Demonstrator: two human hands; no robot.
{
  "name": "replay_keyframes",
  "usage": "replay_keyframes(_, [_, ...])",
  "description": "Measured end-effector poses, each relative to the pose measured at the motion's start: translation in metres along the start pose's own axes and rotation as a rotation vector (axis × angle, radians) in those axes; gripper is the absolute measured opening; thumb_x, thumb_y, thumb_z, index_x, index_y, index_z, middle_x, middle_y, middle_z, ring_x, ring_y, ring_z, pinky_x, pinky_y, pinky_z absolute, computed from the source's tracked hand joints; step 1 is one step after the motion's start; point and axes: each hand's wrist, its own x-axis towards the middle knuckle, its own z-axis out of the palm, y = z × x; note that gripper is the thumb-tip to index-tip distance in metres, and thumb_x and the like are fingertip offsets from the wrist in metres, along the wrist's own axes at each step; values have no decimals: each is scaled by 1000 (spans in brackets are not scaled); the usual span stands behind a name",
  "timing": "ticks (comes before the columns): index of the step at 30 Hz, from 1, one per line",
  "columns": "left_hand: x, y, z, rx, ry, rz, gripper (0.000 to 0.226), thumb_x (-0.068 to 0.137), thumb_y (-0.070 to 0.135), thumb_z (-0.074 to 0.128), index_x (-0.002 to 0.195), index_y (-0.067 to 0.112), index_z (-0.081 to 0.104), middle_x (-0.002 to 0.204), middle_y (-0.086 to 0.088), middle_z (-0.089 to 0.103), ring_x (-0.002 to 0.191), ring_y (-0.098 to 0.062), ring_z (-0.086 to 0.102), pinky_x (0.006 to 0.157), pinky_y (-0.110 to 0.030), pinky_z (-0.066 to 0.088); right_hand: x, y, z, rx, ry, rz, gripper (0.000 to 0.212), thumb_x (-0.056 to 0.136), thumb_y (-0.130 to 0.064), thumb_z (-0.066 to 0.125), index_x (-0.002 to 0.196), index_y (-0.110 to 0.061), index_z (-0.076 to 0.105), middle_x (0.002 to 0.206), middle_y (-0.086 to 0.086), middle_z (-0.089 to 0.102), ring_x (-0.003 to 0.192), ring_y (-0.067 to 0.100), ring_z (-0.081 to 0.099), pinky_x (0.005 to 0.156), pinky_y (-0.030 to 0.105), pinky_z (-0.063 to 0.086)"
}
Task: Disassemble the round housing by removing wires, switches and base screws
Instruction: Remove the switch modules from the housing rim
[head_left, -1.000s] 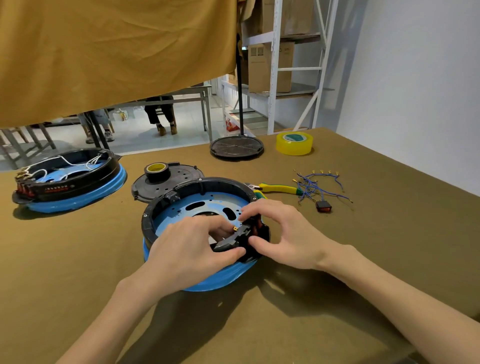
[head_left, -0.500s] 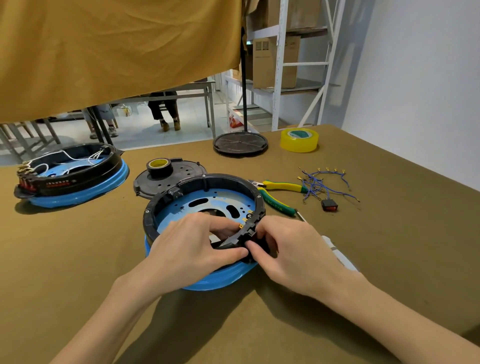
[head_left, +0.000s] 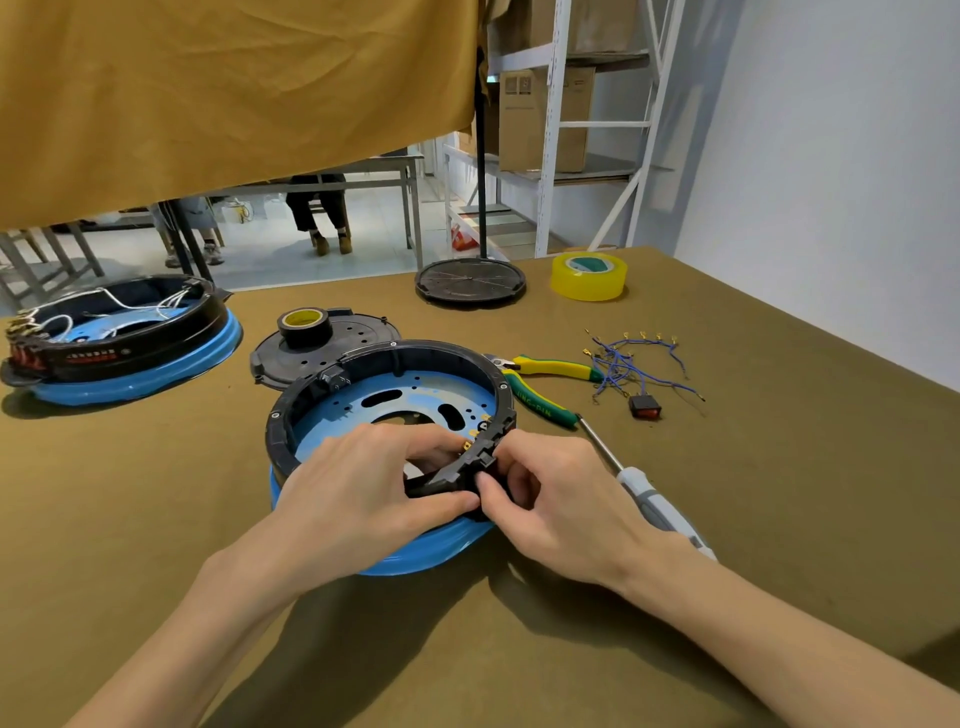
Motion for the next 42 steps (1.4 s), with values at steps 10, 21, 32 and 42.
replay_keyframes(10, [-3,0,0,5,53,48,54,78,80,52,128,59,48,97,36,69,92,11,64,66,-30,61,0,1,2,27,15,-17,18,95,-25,67,79,-20,60,66,-17,51,59,9,52,53,15,39])
replay_keyframes(21, [-3,1,-1,-1,56,70,43,79,76,54,121,69,44,103,40,66,98,13,62,67,-32,61,-3,1,4,23,36,-3,18,94,-22,69,79,-15,63,65,-15,51,59,6,49,56,10,36])
replay_keyframes(32, [-1,-3,1,-85,20,20,54,73,78,56,123,58,61,103,38,69,101,17,62,74,-29,62,-6,-3,8,43,73,30,22,94,-31,62,82,-13,66,68,-12,52,64,8,52,57,14,41])
replay_keyframes(42, [-2,3,-4,-92,50,102,51,76,74,56,123,73,36,95,62,50,101,30,54,76,-17,58,-6,1,10,31,55,3,29,96,-37,56,87,-12,67,72,-11,56,65,5,53,59,17,46])
